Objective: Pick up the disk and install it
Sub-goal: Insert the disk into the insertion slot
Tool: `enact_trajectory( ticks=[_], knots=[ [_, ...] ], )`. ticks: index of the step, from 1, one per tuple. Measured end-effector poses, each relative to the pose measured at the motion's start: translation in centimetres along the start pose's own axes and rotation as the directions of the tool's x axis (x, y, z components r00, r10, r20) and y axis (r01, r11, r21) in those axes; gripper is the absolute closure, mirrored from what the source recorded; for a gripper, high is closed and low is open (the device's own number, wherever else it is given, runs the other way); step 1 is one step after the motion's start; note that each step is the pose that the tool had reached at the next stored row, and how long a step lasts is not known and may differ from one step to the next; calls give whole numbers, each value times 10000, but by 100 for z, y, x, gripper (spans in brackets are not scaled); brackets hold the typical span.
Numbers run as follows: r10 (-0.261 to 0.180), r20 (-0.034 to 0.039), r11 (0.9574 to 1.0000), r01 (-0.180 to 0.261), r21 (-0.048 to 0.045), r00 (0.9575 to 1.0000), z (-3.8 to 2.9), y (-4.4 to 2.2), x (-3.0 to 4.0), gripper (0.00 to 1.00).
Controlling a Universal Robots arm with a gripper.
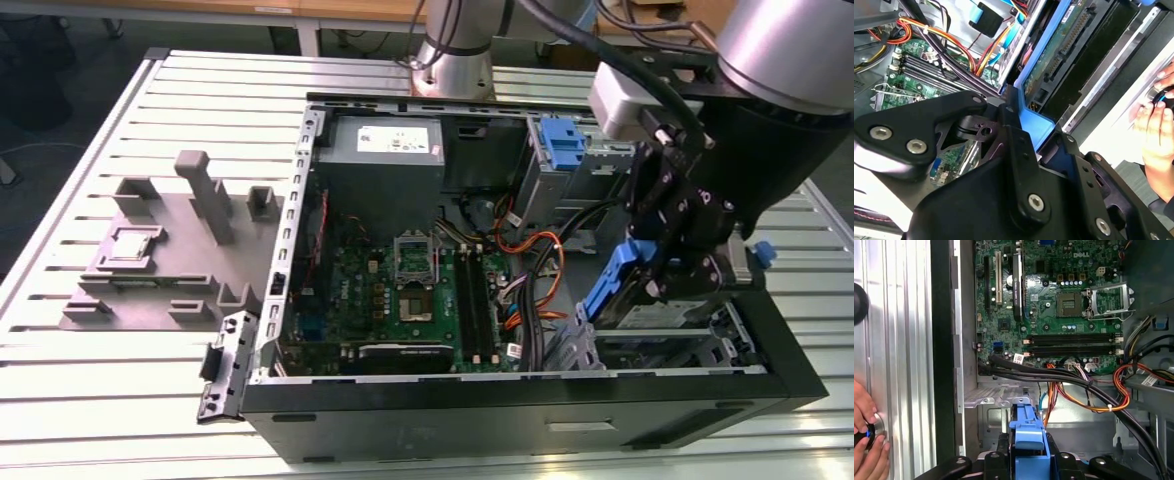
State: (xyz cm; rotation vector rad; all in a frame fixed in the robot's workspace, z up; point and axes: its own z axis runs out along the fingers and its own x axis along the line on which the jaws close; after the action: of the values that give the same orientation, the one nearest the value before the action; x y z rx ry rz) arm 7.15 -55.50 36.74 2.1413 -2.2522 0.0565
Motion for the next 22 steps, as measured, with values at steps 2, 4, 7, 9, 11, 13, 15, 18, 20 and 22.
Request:
enact_trajectory(
  ticks=[2,4,7,9,11,13,15,18,20,22],
  knots=[
    [0,-1,10000,0,0,10000,15,0,4,63],
    [0,0,10000,0,0,10000,32,0,8,63],
    [0,-1,10000,0,0,10000,60,-1,16,63],
    [0,-1,10000,0,0,10000,79,-1,20,63],
    [0,-2,10000,0,0,10000,98,-1,25,63],
    [-1,-1,10000,1,0,10000,119,-2,29,63],
    [0,-2,10000,0,0,10000,137,-2,34,63],
    [0,-1,10000,0,0,10000,166,-2,41,63],
    [0,-1,10000,0,0,10000,184,-2,45,63],
    [0,0,10000,0,0,10000,203,-2,49,63]
  ],
)
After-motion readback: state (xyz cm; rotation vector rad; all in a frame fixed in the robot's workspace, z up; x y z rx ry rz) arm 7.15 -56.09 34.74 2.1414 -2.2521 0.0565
